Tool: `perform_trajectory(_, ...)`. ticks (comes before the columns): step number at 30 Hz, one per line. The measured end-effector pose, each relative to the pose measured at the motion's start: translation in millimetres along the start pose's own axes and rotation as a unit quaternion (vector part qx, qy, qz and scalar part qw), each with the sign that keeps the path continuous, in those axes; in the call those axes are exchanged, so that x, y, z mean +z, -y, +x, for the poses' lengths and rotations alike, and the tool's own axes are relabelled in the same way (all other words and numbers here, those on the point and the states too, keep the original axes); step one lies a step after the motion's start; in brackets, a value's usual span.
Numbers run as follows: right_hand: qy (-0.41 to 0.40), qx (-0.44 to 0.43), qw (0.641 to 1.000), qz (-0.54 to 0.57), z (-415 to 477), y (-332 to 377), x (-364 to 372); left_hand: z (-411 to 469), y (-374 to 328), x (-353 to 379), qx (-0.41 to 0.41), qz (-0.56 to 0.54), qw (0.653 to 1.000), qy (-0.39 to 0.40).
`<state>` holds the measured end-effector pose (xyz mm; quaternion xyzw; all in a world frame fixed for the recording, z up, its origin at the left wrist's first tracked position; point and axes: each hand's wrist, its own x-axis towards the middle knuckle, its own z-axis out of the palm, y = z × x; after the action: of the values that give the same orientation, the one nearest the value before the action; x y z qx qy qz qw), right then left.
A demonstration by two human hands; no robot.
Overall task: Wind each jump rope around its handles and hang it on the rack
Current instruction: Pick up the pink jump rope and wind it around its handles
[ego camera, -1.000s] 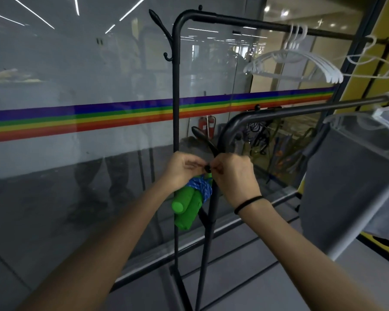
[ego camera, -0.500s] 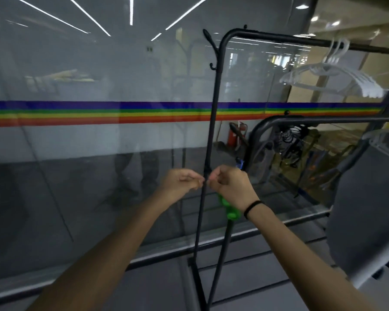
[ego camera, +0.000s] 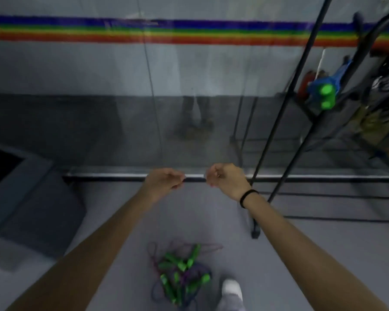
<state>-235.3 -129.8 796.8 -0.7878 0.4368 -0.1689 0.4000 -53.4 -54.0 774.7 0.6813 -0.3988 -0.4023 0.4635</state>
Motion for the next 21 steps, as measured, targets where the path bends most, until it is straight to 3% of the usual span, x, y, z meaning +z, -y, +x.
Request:
perform_trajectory(4,0.086,0.041,0.995,0.019,-27.6,-12.5,80.4,-47.7,73.0,-20.0,-0.065,-0.001,0.998,-0.022)
perform_trajectory(8,0.126,0.073,0.989,0.010,-35.9,-69.7,156.9,-65.7,167.4,-15.3,-0.096,-0.011,0.995,-0.031)
perform_trajectory(21,0.139,0.109,0.972,-0.152,34.8,-474.7,461.9,8.6,602.0,90.2,-0.083,-0.060,0.990,-0.093)
